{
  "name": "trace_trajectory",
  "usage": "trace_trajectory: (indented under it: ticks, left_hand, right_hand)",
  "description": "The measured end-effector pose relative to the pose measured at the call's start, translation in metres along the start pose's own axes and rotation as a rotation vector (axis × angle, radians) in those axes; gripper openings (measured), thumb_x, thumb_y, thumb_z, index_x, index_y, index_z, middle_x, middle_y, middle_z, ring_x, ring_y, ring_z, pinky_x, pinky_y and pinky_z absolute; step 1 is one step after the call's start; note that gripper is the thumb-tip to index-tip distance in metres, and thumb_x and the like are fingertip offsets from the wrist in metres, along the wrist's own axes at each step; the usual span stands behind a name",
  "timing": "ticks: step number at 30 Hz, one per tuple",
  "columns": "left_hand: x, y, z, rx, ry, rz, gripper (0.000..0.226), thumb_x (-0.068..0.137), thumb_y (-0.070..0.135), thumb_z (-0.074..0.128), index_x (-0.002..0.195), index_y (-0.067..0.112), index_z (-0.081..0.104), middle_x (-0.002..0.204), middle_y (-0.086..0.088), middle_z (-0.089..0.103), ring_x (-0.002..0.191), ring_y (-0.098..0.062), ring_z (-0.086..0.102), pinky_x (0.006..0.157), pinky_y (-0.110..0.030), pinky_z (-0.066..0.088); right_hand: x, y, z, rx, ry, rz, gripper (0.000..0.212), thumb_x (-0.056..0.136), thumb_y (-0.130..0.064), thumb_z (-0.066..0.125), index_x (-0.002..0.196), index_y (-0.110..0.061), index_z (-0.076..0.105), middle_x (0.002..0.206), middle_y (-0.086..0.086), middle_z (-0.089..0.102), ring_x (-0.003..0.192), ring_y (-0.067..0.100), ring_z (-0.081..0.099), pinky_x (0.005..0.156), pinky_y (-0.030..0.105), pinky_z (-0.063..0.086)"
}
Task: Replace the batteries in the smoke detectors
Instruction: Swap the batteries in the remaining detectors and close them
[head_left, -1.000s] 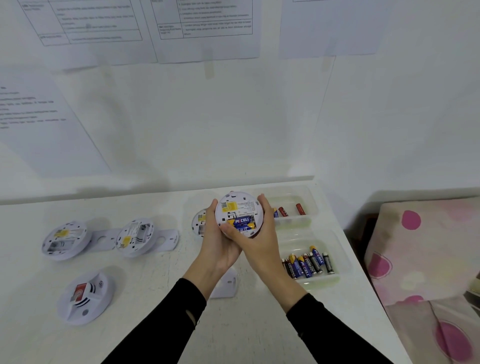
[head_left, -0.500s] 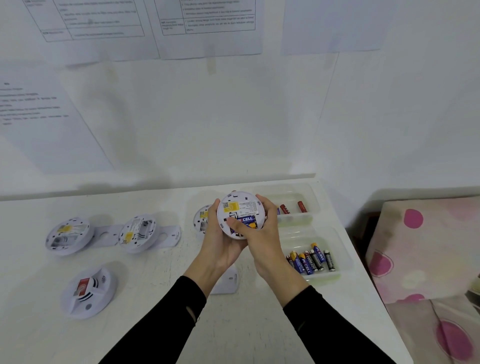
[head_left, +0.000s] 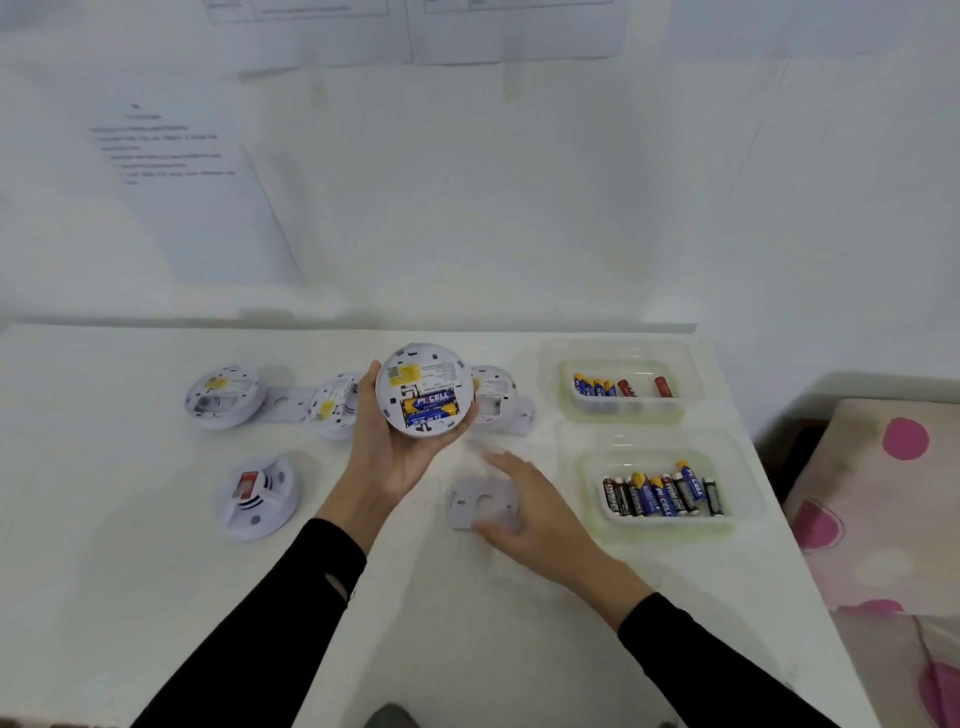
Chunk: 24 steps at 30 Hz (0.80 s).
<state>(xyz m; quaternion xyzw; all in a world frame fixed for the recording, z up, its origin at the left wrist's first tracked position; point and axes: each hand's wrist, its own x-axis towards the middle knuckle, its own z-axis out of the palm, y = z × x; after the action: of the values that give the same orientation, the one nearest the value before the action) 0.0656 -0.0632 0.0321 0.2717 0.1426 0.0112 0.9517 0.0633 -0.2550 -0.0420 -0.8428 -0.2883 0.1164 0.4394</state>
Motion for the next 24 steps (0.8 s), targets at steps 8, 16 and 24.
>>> trace_trajectory:
  ticks: [8, 16, 24]
  left_hand:
    - [-0.016, 0.003, -0.016, -0.016, 0.014, -0.011, 0.067, 0.096, 0.056, 0.045, 0.142, 0.007, 0.047, 0.135, -0.024, 0.058, 0.128, -0.047, 0.051, 0.094, -0.058, 0.051]
    - [-0.013, 0.001, -0.011, -0.049, 0.029, -0.02, 0.063, 0.095, 0.055, 0.046, 0.136, 0.008, 0.053, 0.133, -0.025, 0.059, 0.121, -0.048, 0.056, 0.092, -0.059, 0.052]
    - [-0.014, -0.012, 0.019, 0.163, 0.021, -0.185, 0.056, 0.095, 0.054, 0.044, 0.121, 0.01, 0.066, 0.123, -0.022, 0.066, 0.101, -0.038, 0.069, 0.081, -0.054, 0.058]
  right_hand:
    - [0.001, 0.006, 0.003, -0.206, -0.041, -0.176, 0.067, 0.084, -0.034, 0.069, 0.142, -0.021, 0.038, 0.137, -0.004, 0.05, 0.123, 0.013, 0.045, 0.106, 0.022, 0.031]
    - [0.001, -0.028, -0.028, 0.095, 0.371, -0.104, 0.055, 0.082, -0.035, 0.074, 0.127, -0.037, 0.042, 0.122, -0.021, 0.051, 0.111, 0.004, 0.052, 0.091, 0.018, 0.046]
    - [0.024, -0.064, -0.078, -0.027, 0.316, -0.294, 0.06, 0.08, -0.035, 0.076, 0.134, -0.027, 0.048, 0.133, -0.022, 0.049, 0.124, 0.004, 0.045, 0.105, 0.033, 0.039]
